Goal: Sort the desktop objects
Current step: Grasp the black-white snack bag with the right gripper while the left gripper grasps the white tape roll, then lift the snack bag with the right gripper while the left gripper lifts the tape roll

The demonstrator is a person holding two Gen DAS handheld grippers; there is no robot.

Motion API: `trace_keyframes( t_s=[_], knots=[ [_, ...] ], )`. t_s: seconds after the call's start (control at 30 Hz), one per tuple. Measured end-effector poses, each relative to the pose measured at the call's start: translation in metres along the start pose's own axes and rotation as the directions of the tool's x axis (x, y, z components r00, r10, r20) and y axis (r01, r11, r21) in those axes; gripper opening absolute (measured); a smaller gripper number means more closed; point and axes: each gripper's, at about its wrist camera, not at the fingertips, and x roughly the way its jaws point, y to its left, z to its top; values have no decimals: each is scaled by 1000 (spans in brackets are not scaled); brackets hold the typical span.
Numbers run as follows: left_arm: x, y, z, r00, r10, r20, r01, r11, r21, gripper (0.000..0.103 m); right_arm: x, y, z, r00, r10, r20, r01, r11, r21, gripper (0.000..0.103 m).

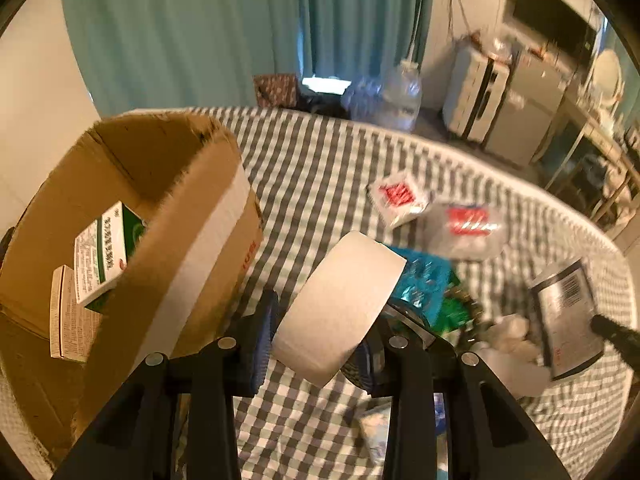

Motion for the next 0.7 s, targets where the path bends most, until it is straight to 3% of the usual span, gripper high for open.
trace_keyframes(
  t_s=[0.07, 0.13, 0.2, 0.37, 0.5, 0.53, 0.6, 0.63, 0.67, 0.7],
  knots=[
    [-12, 1, 2, 998, -47, 35, 48, 999, -8, 36, -8, 3, -2, 999, 36, 21, -37, 999, 15, 10],
    [-24, 4, 3, 991, -122, 62, 124, 992, -21, 37, -19, 1, -3, 987, 154, 54, -158, 985, 64, 9],
    [-35, 6, 3, 976, -199, 89, 202, 979, -31, 41, -26, 1, -3, 974, 216, 72, -222, 971, 88, 7],
    [-50, 1, 1, 975, -183, 123, 181, 983, 26, 46, -27, 14, -8, 989, 138, 47, -140, 989, 38, 7],
    [-32, -8, -3, 991, -121, 60, 117, 991, 64, 46, -19, 20, -11, 997, 79, 26, -80, 996, 28, 8],
    [-24, -9, -5, 994, -103, 34, 101, 993, 68, 47, -18, 21, -11, 997, 70, 21, -70, 997, 26, 12],
    [-16, -9, -12, 997, -75, -10, 76, 995, 70, 55, -16, 24, -10, 999, 35, 14, -35, 999, 13, 44],
    [-13, -7, -18, 997, -71, -29, 72, 995, 68, 62, -17, 23, -11, 1000, 17, 21, -17, 1000, 4, 53],
    [-7, -8, -19, 996, -72, -49, 75, 995, 64, 64, -17, 24, -9, 999, -11, 36, 12, 1000, -7, 69],
    [-4, -8, -19, 996, -72, -61, 76, 995, 67, 69, -18, 23, -7, 998, -30, 51, 31, 999, -15, 74]
  ],
)
